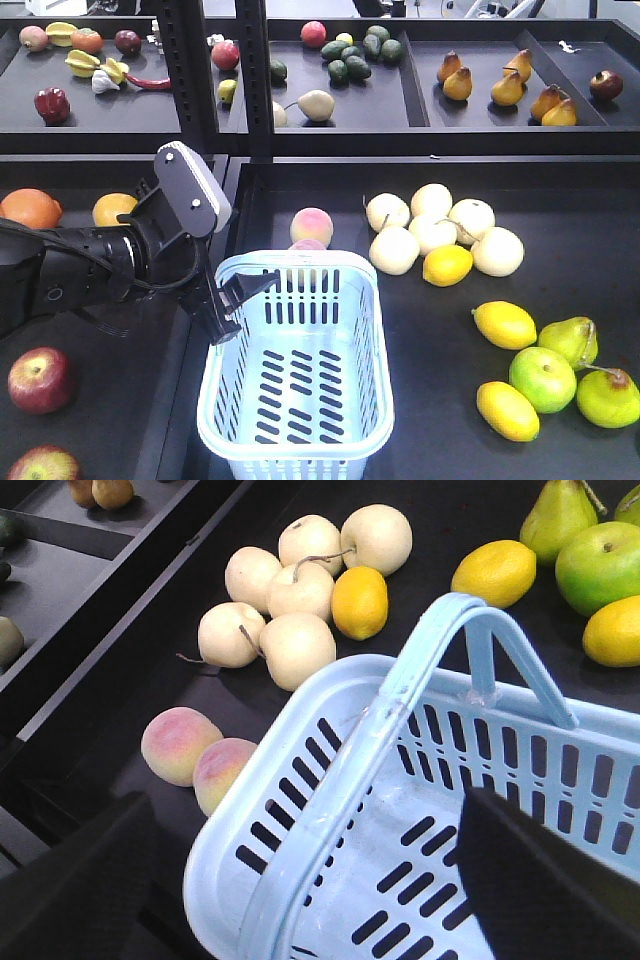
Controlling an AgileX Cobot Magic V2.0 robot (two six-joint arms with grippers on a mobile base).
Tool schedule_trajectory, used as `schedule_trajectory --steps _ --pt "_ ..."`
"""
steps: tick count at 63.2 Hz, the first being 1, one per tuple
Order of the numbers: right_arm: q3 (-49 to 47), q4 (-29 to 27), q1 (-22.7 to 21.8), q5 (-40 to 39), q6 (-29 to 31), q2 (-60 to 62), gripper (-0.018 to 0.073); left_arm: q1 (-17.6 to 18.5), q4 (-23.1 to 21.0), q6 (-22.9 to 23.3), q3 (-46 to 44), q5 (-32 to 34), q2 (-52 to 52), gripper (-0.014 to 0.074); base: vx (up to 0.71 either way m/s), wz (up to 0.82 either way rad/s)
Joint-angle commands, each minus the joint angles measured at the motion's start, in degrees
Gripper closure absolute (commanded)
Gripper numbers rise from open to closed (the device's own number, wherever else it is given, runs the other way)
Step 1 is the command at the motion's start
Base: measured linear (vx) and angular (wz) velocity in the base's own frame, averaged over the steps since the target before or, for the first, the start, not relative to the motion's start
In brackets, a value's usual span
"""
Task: Pick three apples into basket with both arms
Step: 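Lower the left gripper onto the light-blue basket handle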
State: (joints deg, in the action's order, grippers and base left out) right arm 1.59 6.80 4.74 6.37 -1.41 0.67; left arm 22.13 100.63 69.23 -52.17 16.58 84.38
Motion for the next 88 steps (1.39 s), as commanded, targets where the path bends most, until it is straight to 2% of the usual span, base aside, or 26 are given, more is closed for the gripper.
schedule_trajectory --steps 1,21,41,58,73,81,88 --pt "0.79 0.50 -0.26 -4.09 0.41 0.69 0.0568 0.22 1.26 -0.30 -1.65 -1.11 -1.22 0.0011 0.00 0.00" --pt "0.79 0.50 -0.26 -4.09 0.41 0.69 0.0568 0.22 1.26 -2.83 -2.38 -2.65 2.27 0.0011 0.00 0.00" --pt "0.79 0.50 -0.26 -4.09 0.41 0.69 0.0568 0.22 1.23 -2.86 -3.64 -5.49 5.13 0.0011 0.00 0.00" --pt "0.79 0.50 -0.26 -4.09 0.41 0.69 0.0568 0.22 1.22 -5.68 -5.29 -6.43 8.82 0.0011 0.00 0.00" --pt "0.79 0.50 -0.26 -4.09 0.41 0.69 0.0568 0.22 1.00 -5.33 -7.66 -7.65 11.71 0.0015 0.00 0.00" --pt "0.79 0.50 -0.26 -4.09 0.41 0.69 0.0568 0.22 0.65 -5.27 -7.58 -7.65 11.97 0.0072 0.00 0.00" --pt "0.79 0.50 -0.26 -4.09 0.41 0.69 0.0568 0.22 0.57 -5.27 -7.58 -7.70 11.82 0.0202 0.00 0.00"
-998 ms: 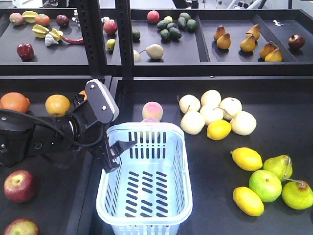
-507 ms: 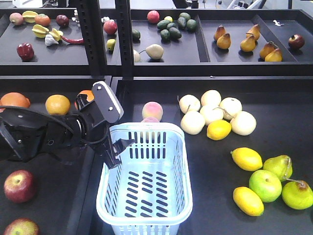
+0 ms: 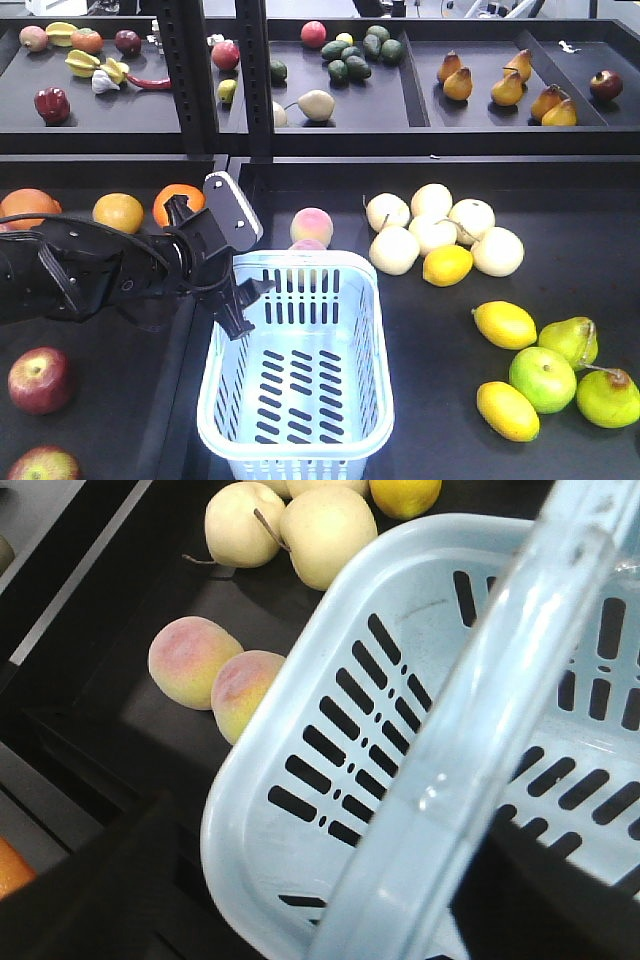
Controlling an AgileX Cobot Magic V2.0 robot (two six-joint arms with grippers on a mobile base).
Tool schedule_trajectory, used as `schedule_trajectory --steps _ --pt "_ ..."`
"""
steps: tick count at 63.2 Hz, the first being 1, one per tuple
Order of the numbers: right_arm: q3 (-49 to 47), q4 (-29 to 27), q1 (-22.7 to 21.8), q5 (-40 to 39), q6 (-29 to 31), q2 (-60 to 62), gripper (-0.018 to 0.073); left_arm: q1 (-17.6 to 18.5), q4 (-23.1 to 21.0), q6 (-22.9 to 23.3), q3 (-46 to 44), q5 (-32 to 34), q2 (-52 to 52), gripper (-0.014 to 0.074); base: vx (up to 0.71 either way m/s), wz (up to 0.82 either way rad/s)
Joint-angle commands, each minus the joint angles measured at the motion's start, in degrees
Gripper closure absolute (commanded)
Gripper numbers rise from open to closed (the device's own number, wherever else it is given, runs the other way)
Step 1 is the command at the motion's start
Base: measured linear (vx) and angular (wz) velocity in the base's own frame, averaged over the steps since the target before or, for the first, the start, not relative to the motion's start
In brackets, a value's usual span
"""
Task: Pick three apples into basket with both arms
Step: 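Lower the left gripper onto the light-blue basket handle, then close the left gripper on the handle and lift the basket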
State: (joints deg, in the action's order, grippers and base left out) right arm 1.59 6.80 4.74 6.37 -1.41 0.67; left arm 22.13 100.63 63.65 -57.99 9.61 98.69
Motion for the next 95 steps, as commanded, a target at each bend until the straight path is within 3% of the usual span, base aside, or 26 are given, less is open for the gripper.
schedule_trajectory --steps 1,15,29,49,61,72,80,95 --pt "0.79 0.50 -0.26 -4.09 0.41 0.69 0.0568 0.22 0.57 0.31 -1.77 -0.73 -2.57 0.0234 0.00 0.00" --pt "0.79 0.50 -0.26 -4.09 0.41 0.69 0.0568 0.22 0.57 0.35 -1.77 -0.58 -4.40 0.0606 0.00 0.00" --pt "0.79 0.50 -0.26 -4.09 0.41 0.69 0.0568 0.22 0.53 2.58 -1.77 0.19 -9.40 0.0604 0.00 0.00" --pt "0.79 0.50 -0.26 -4.09 0.41 0.69 0.0568 0.22 0.73 20.00 -1.77 0.72 -21.45 0.0604 0.00 0.00" --pt "0.79 0.50 -0.26 -4.09 0.41 0.69 0.0568 0.22 1.28 20.46 -1.77 4.77 -29.52 0.0604 0.00 0.00" --pt "0.79 0.50 -0.26 -4.09 0.41 0.69 0.0568 0.22 1.28 25.94 -0.88 4.43 -35.36 0.0604 0.00 0.00" --pt "0.79 0.50 -0.26 -4.09 0.41 0.69 0.0568 0.22 1.28 28.33 2.91 4.61 -38.55 0.0604 0.00 0.00" --pt "0.79 0.50 -0.26 -4.09 0.41 0.69 0.0568 0.22 1.22 28.43 12.11 3.00 -48.20 0.0604 0.00 0.00"
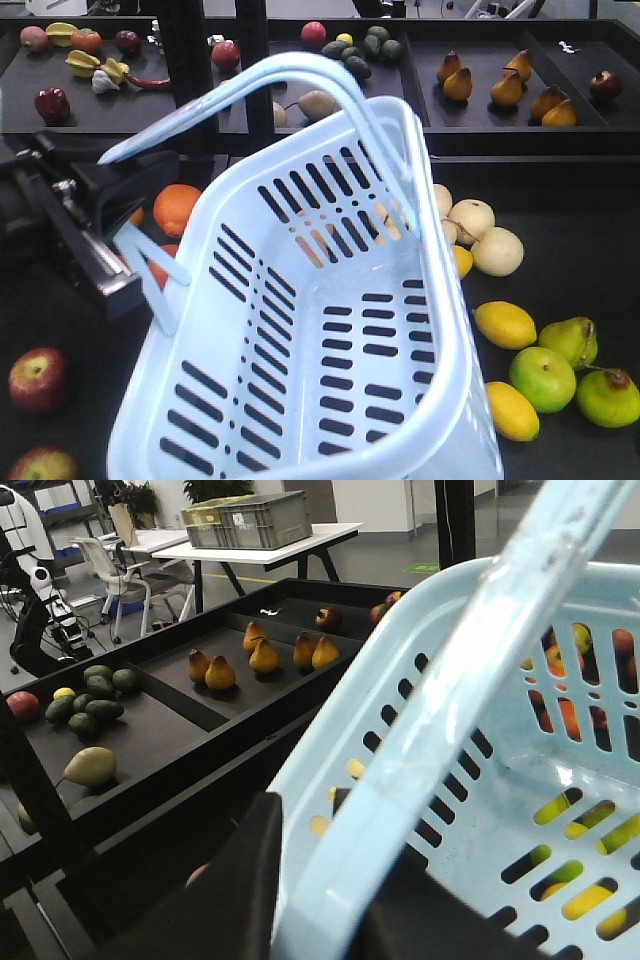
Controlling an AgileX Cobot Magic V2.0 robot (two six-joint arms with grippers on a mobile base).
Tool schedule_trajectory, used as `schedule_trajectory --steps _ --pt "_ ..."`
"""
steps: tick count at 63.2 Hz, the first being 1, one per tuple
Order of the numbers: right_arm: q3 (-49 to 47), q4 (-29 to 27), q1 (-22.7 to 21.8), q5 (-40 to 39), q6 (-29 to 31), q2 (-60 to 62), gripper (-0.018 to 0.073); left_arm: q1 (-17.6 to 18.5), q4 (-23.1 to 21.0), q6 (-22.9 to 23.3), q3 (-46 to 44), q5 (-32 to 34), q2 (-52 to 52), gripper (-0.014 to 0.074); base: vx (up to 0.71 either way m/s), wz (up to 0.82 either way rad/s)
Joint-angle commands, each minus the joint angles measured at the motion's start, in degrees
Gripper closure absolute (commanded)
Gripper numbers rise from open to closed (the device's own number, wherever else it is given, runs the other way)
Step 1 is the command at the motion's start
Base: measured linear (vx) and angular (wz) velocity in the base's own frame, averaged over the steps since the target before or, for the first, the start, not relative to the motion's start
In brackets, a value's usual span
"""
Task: Pick three apples into basket with both arms
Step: 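Close the left gripper on the handle and lift the basket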
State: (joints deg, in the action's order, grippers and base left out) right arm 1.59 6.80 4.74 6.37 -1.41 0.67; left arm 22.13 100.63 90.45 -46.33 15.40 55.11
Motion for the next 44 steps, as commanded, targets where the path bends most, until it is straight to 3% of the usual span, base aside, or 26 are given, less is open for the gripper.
schedule_trajectory --steps 1,20,44 --pt "0.79 0.50 -0.26 -4.09 0.41 0.69 0.0568 0.22 1.21 1.63 1.06 -2.96 -5.20 0.0604 0.00 0.00" --pt "0.79 0.50 -0.26 -4.09 0.41 0.69 0.0568 0.22 1.10 1.63 4.11 -3.48 -15.04 0.0604 0.00 0.00" --pt "0.79 0.50 -0.26 -4.09 0.41 0.69 0.0568 0.22 1.10 1.63 4.11 -3.00 -15.39 0.0604 0.00 0.00"
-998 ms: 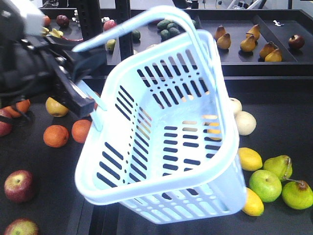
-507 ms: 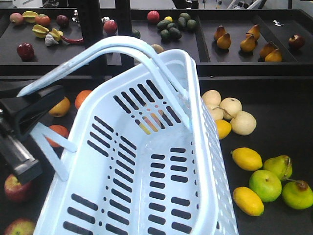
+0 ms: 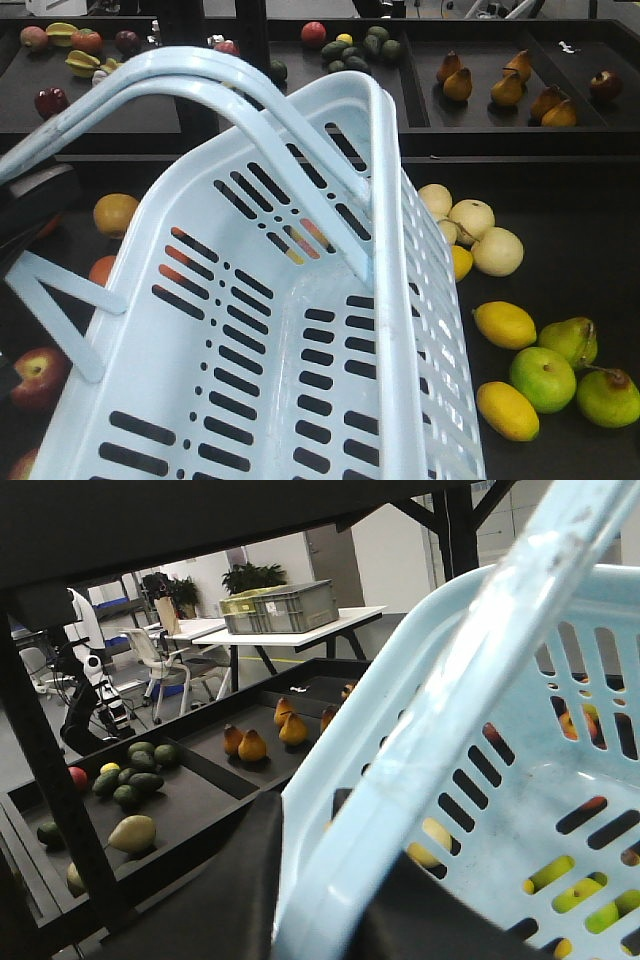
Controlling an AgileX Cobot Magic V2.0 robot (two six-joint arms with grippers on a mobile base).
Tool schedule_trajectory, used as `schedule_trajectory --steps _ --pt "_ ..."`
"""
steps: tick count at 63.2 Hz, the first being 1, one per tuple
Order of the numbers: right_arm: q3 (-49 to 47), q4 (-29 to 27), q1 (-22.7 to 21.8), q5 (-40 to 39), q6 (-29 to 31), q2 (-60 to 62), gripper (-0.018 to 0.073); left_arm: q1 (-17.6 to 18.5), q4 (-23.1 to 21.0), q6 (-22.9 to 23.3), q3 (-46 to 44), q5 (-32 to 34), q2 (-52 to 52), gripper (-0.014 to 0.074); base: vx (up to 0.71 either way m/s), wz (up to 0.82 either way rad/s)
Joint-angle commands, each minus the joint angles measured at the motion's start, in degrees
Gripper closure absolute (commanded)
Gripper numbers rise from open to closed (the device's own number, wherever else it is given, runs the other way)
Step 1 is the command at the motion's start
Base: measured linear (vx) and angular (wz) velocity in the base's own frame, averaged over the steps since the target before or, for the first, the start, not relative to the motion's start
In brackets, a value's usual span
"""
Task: Pick three apples into basket with both arms
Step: 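Close the left gripper on the handle and lift the basket, then hold the basket up with the left gripper while the base turns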
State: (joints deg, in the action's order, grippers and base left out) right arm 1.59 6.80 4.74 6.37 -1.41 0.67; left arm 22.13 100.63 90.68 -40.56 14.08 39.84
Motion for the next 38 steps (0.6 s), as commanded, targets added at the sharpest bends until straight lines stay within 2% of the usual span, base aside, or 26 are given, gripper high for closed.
schedule_trajectory --steps 1,38 --pt "0.79 0.50 -0.26 -4.09 0.41 0.69 0.0568 0.22 1.10 1.40 -1.66 -1.68 -0.12 0.0604 0.00 0.00" --pt "0.79 0.50 -0.26 -4.09 0.41 0.69 0.0568 0.22 1.10 1.40 -1.66 -1.73 -0.12 0.0603 0.00 0.00"
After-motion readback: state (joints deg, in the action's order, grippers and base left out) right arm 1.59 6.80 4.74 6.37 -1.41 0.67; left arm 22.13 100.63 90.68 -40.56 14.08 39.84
